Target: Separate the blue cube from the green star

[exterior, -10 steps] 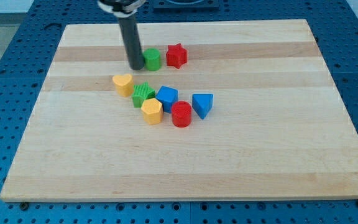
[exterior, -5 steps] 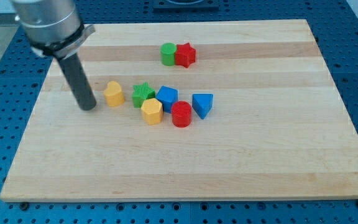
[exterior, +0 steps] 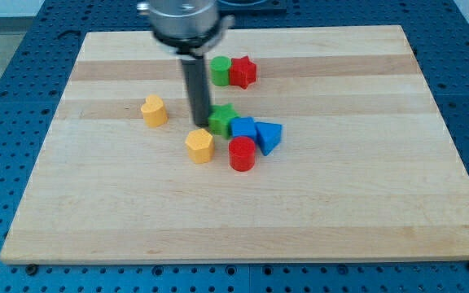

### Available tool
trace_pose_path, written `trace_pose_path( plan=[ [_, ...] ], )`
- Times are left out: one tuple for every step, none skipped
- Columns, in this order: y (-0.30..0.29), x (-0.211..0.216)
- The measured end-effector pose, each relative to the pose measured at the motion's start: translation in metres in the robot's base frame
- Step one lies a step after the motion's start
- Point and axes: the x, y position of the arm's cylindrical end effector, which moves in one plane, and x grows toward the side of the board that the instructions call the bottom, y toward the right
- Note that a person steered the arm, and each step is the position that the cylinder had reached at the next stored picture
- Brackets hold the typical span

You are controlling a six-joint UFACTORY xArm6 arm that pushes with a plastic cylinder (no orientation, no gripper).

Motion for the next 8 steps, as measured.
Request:
trace_pose_path(
  plan=[
    [-0.018, 0.003],
    [-0.035, 0.021],
    [-0.014, 0.036],
    [0.026, 0.036],
    [0.064, 0.036],
    [0.087, 0.039],
    [0.083, 0.031],
    [0.044, 0.012]
  ],
)
